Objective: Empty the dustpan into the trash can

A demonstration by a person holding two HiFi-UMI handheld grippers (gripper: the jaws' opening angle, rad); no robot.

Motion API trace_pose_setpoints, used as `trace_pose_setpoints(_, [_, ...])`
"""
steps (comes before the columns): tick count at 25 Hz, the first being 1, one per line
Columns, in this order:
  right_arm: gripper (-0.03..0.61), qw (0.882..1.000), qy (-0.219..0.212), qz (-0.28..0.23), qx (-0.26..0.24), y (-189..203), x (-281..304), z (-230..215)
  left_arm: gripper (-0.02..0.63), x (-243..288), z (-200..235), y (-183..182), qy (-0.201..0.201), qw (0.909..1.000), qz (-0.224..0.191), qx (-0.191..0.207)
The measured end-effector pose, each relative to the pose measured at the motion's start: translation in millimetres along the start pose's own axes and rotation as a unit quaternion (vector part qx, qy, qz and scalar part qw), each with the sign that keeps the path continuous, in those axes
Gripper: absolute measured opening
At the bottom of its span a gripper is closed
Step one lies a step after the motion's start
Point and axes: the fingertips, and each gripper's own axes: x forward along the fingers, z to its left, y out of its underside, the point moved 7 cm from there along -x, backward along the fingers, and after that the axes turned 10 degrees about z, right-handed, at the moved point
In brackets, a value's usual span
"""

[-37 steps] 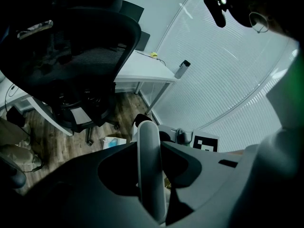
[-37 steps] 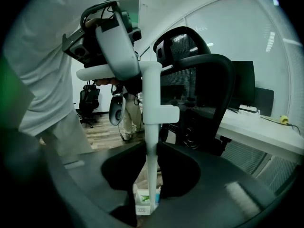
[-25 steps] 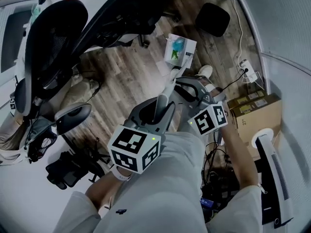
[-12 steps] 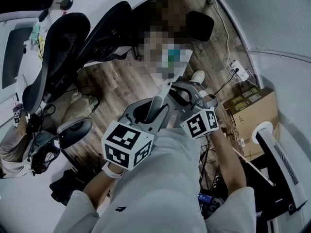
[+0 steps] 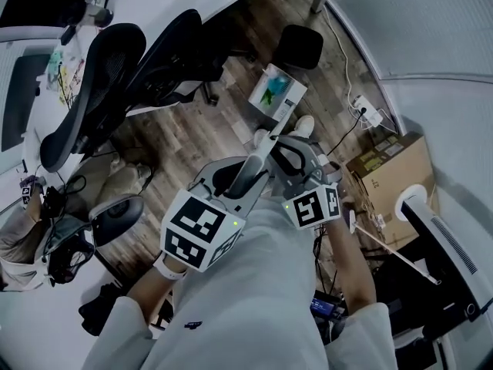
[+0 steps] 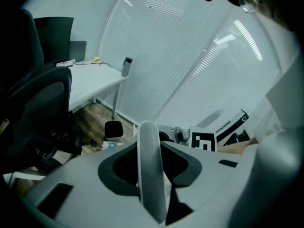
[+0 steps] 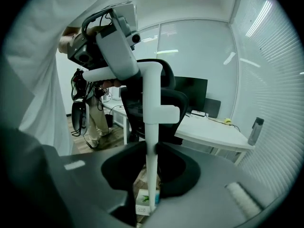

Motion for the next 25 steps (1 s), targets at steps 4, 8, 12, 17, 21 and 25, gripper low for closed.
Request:
trace_pose_setpoints(4, [0.086, 0.999, 0.032, 0.001, 0.007, -8, -20, 0, 0.120, -10, -15, -7, 0.010, 0.9991, -0.002, 0.041])
trace_pose_setpoints(8, [0.086, 0.999, 0.052, -0.002, 0.014, -16, -37, -4, 0.123, -21, -28, -18, 0.028, 0.9981, -0.008, 0.055])
trace_pose_setpoints(12, [0.086, 0.998, 0.062, -0.008, 0.021, -27, -52, -3, 0.121, -35, -36, -25, 0.041, 0.9963, -0.008, 0.075])
trace_pose_setpoints(17, [0.086, 0.996, 0.085, -0.011, 0.020, -40, -63, -2, 0.121, -50, -43, -28, 0.049, 0.9939, -0.015, 0.098])
trace_pose_setpoints(21, [0.086, 0.994, 0.107, -0.012, 0.013, -47, -67, -6, 0.121, -57, -45, -33, 0.047, 0.9920, -0.026, 0.114])
trace_pose_setpoints(25, [0.086, 0.993, 0.119, -0.014, 0.003, -54, -66, -18, 0.121, -60, -43, -43, 0.043, 0.9901, -0.038, 0.128])
